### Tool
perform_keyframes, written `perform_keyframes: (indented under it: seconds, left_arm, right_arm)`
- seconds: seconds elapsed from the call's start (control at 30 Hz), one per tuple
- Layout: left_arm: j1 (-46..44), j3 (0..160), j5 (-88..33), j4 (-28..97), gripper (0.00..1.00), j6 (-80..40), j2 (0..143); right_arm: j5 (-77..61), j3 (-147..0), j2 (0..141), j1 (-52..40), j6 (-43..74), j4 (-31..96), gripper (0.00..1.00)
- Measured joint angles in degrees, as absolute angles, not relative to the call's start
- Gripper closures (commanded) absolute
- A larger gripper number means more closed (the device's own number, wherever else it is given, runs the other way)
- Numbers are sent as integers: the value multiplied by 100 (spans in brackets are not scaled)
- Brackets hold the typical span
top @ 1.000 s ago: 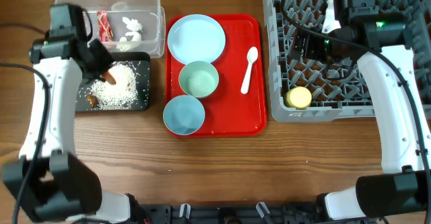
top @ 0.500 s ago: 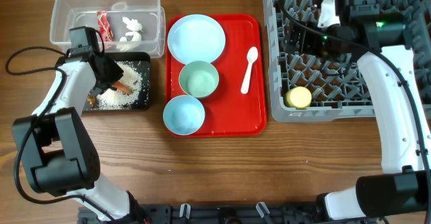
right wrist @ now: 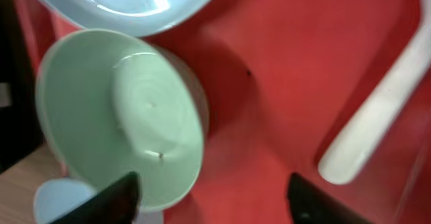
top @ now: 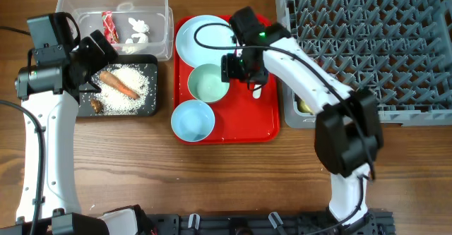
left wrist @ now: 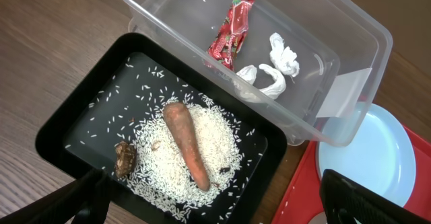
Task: Sort waste into correct bins and load items into the dishwasher rack
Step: 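Reach the right gripper to the green bowl on the red tray, then carry the green bowl with the right gripper to the rack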
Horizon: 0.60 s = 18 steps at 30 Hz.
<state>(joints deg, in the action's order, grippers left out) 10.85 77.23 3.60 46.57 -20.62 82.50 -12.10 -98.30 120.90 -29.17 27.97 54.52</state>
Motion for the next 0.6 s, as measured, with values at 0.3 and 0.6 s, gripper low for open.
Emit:
perform_keyframes:
  seconds: [0.3,0.6]
  left_arm:
    - [1085,7723,360,4657,0,-2058,8250]
    - [1085,7723,360,4654,0,-2060,8250]
  right_arm:
    - [-1413,-9797,12387,-2934,2842,5024,75]
    - [-1413,-9797,12634,-2934,2849,4960,93]
